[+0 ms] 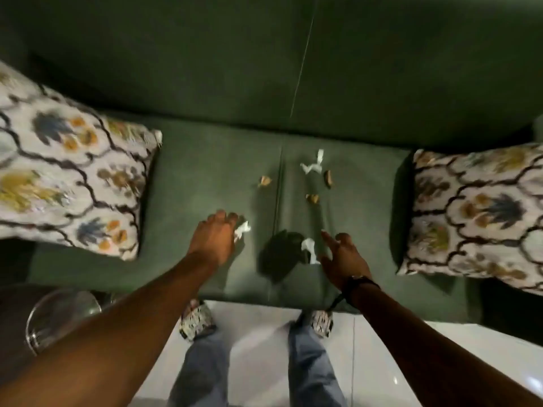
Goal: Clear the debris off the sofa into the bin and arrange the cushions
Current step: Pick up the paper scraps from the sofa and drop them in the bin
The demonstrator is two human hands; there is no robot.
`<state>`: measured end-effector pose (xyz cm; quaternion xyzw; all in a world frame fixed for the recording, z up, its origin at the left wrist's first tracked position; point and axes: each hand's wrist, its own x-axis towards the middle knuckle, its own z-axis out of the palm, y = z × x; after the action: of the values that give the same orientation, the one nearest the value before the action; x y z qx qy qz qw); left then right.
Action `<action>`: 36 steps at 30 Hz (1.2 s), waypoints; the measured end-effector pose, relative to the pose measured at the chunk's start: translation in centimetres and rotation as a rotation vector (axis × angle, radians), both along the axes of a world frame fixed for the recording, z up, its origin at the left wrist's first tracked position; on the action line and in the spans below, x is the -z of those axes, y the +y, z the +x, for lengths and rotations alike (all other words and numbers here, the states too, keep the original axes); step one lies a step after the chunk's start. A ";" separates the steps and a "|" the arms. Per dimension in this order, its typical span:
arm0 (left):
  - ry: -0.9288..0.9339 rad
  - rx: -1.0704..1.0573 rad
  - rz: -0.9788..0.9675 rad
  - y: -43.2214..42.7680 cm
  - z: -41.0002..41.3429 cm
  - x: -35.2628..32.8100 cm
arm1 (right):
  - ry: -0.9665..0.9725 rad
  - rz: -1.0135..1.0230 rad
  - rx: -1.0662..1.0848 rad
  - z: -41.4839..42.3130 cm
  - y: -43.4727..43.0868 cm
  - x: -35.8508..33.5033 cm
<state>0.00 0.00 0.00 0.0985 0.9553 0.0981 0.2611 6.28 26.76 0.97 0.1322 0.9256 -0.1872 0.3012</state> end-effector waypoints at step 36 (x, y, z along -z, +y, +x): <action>0.112 -0.307 0.583 18.6 -14.9 11.9 | 0.339 0.087 -0.149 -24.8 7.4 13.6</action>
<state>-14.89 18.62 -11.89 0.0293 0.9037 0.3997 0.1510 -18.51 34.20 -12.62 0.0428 0.9776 -0.1438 0.1479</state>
